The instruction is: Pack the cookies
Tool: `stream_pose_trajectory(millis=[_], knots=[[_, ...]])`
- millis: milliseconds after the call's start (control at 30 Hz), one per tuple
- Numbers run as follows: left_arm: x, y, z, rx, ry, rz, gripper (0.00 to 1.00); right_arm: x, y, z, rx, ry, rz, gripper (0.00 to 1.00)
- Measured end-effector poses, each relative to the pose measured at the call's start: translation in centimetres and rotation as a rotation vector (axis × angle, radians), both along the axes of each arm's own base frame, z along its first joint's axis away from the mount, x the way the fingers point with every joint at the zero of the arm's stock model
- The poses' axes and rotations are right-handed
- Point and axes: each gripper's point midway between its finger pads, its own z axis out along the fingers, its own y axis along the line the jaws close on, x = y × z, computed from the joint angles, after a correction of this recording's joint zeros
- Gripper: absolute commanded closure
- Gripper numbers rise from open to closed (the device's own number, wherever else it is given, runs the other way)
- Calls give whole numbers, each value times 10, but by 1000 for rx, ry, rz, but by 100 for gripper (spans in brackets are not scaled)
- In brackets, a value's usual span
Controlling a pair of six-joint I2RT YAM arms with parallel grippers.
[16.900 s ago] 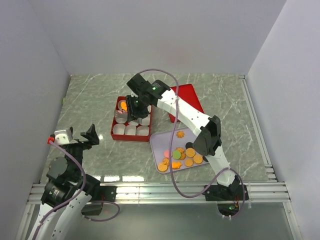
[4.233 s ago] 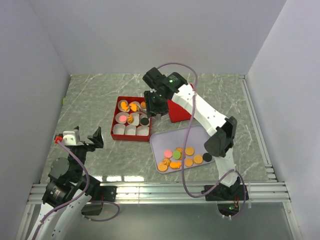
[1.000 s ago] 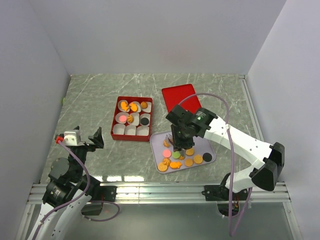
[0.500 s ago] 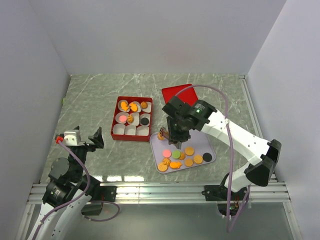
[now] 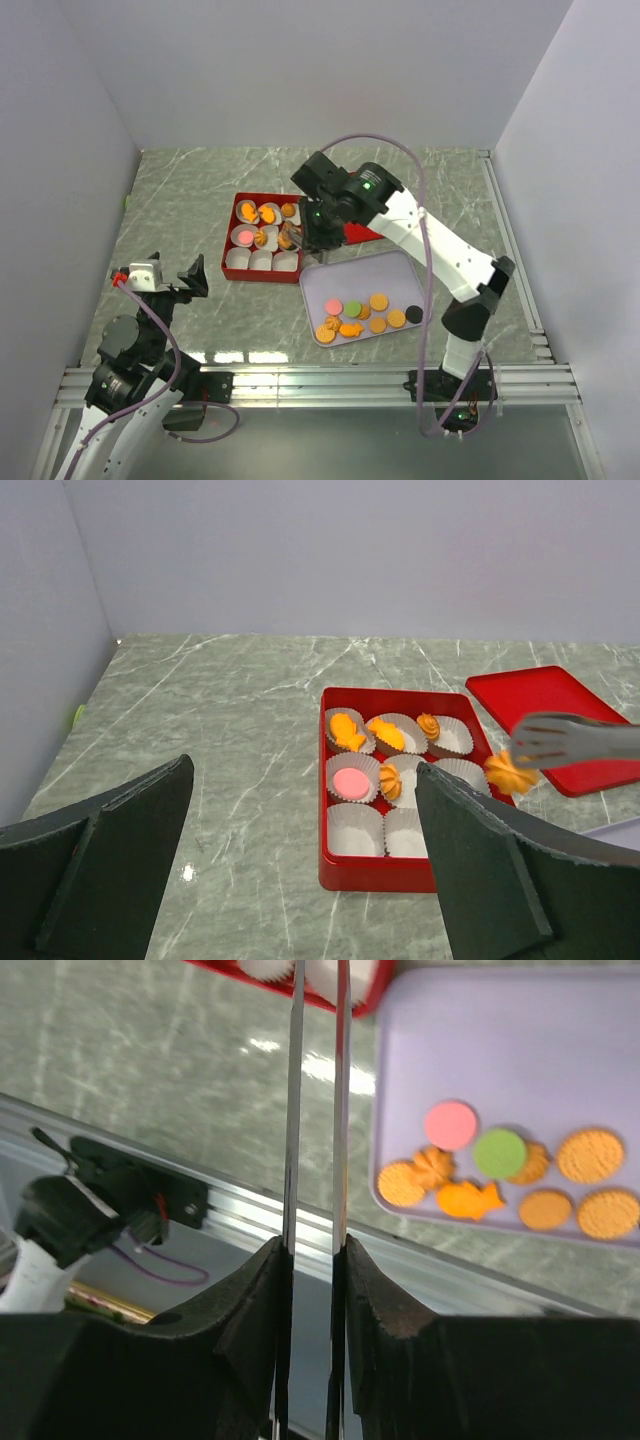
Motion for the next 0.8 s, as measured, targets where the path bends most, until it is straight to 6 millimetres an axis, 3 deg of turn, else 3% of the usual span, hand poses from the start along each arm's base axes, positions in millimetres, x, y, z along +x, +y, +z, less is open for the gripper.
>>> stream_pose_trajectory(millis=[267, 567, 800], knots=[[0, 0, 0, 0, 0, 0, 1, 18, 49, -5, 61, 26, 45, 65], [0, 0, 0, 0, 0, 0, 1, 22, 85, -23, 131, 84, 83, 65], [0, 0, 0, 0, 0, 0, 1, 25, 100, -30, 164, 102, 99, 65]])
